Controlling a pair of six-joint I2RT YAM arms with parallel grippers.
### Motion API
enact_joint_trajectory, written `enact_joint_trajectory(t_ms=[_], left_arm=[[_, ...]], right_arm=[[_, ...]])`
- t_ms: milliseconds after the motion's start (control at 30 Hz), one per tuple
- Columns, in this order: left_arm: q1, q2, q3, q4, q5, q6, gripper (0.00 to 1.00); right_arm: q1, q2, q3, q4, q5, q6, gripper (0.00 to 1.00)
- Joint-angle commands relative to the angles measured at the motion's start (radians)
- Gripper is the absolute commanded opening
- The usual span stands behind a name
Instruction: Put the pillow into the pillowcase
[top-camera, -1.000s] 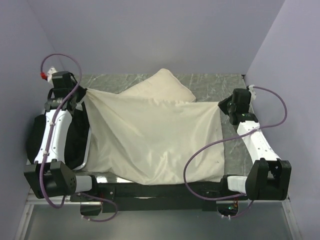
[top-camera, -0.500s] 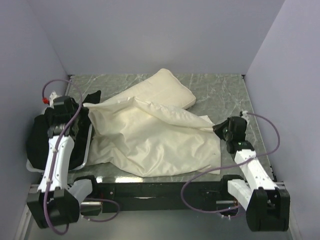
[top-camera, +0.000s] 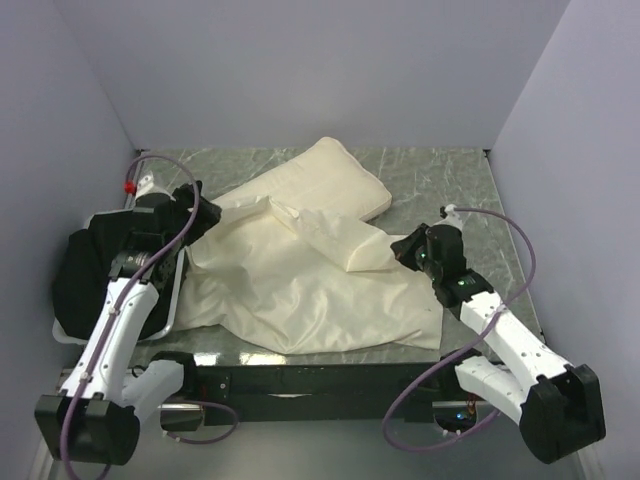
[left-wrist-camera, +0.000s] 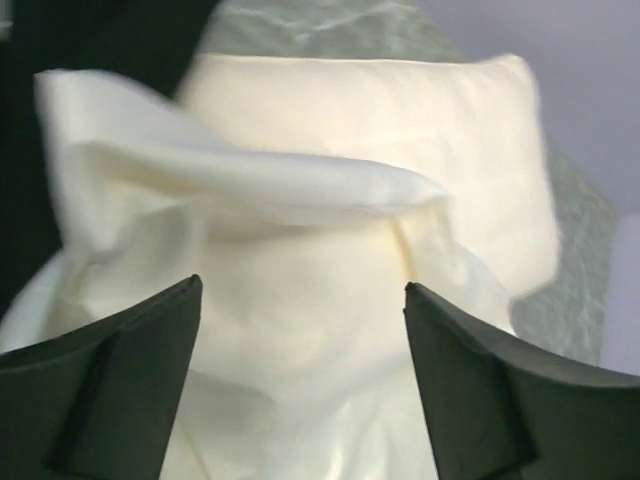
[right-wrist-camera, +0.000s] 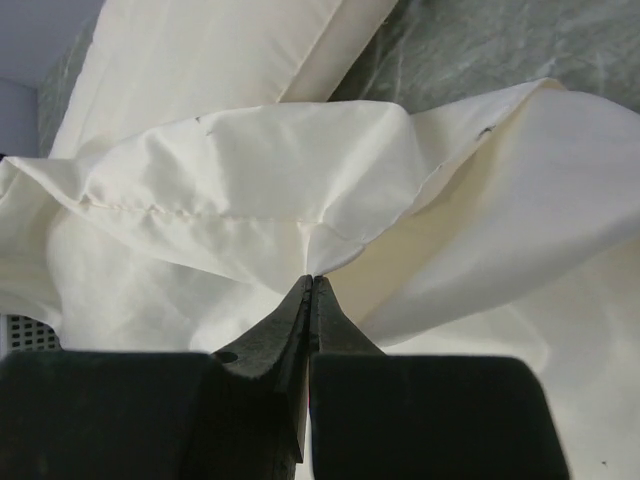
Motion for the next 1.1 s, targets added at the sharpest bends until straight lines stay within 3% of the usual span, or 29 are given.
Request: enact_joint_trajectory(t_ms=[0,133,167,367,467,633,767,1067], left_arm=[[-0.108,-0.038,0.136,-0.003,-0.035,0.094,0.9],[-0.279,-0.034,0.079,0.066,0.025,0.036,0.9],[-0.383,-0.028,0.058,0.099,0.022,0.023,0.9],[-0.785,0.098,-0.07,0.328,-0.13,-0.023,0.84],[-0.922,0.165,-0.108,0.449,-0.234,-0.029,0.84],[-1.007,0.242,-0.209,0.743,-0.32,-0.076,0.85],[-1.051,0.316,-0.234,0.886,-0.378,-0.067,0.85],[-1.113,0.416,-0.258,1.049,-0.504,-0.075,0.85]], right_arm=[[0.11,0.027,0.017,0.061,0.05,0.012,0.0],[0.209,0.059,0.055,0.077,0.064,0.042,0.0],[0.232,0.076,0.067,0.077,0.073,0.049,0.0],[0.338,0.171,0.178,0.062,0.102,0.059,0.0],[0.368,0.212,0.245,0.023,0.097,0.049,0.0],[0.401,0.249,0.304,0.0,0.07,0.064,0.0],[0.426,0.281,0.336,-0.014,0.044,0.067,0.0],[0.461,0.315,0.348,-0.029,0.053,0.084,0.0]])
